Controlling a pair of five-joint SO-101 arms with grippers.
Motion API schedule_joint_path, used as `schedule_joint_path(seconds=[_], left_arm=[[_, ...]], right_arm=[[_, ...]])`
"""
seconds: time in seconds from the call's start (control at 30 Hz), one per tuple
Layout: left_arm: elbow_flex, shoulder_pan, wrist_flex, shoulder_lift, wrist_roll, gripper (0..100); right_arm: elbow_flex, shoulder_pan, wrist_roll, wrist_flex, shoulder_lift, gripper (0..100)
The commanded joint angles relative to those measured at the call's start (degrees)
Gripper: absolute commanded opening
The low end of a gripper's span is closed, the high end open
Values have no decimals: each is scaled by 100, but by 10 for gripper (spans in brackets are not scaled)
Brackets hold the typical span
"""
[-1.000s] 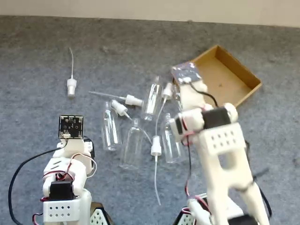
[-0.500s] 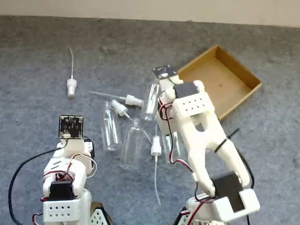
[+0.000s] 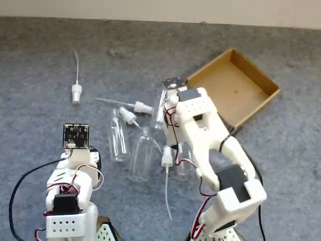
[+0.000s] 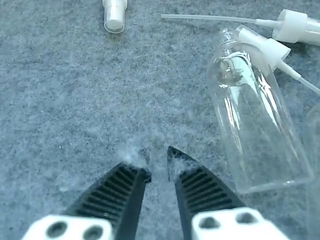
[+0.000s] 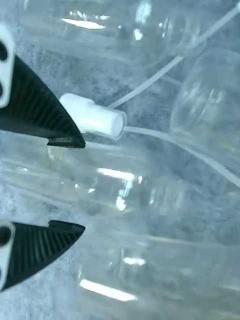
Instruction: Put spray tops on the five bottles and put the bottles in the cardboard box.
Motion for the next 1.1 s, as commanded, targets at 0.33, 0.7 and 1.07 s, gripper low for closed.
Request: schedule_joint_path(seconds=[0.33, 0.7, 1.07], left_arm=[[127, -57, 18, -4, -53, 11], [127, -48, 26, -4, -53, 11], [127, -66, 26, 4, -53, 11]], right_arm=[[-259, -321, -105, -655, 57, 279], [382, -286, -70, -1138, 66, 229], [409, -277, -53, -382, -4, 148]])
